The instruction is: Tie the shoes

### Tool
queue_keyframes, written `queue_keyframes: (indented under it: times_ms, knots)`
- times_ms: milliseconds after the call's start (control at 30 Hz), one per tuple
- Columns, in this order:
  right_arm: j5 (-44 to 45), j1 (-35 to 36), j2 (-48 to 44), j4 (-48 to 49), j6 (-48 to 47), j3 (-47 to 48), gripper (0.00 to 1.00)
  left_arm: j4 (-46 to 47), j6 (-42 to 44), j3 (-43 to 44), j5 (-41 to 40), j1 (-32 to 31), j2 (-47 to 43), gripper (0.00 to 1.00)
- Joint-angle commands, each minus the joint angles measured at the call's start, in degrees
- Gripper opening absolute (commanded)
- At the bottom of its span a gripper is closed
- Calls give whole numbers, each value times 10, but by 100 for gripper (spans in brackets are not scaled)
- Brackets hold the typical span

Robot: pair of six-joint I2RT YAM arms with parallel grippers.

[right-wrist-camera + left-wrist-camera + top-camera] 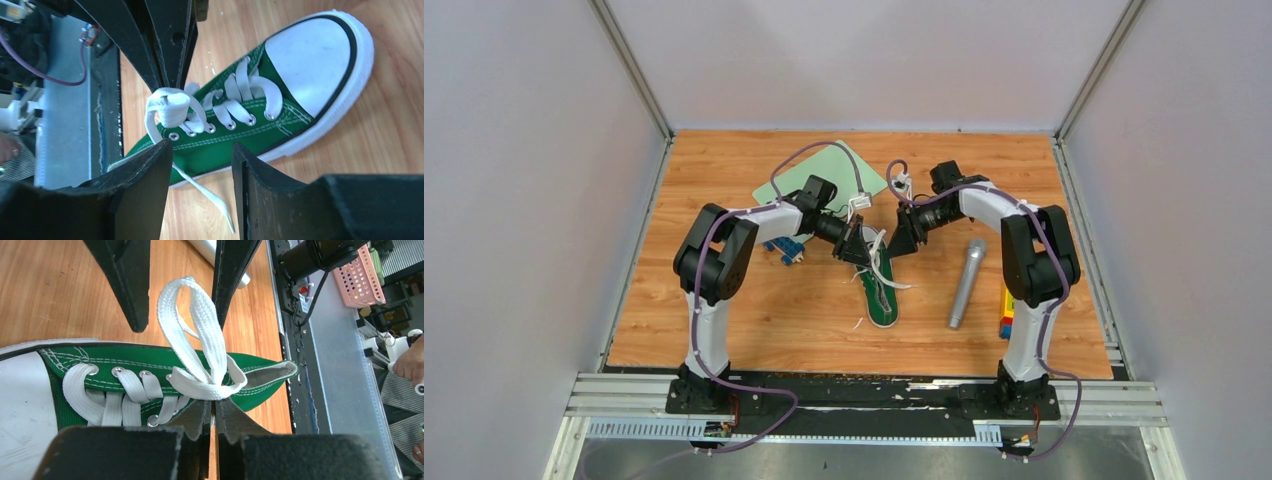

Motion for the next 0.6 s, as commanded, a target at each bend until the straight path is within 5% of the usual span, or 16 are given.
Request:
queue_keyframes:
  times_ms: [0,567]
  knots:
    - [-110,4,32,9,15,39,48,-89,63,32,27,2,11,7]
    - [-155,26,89,26,-1,58,48,-171,124,61,32,6,30,3]
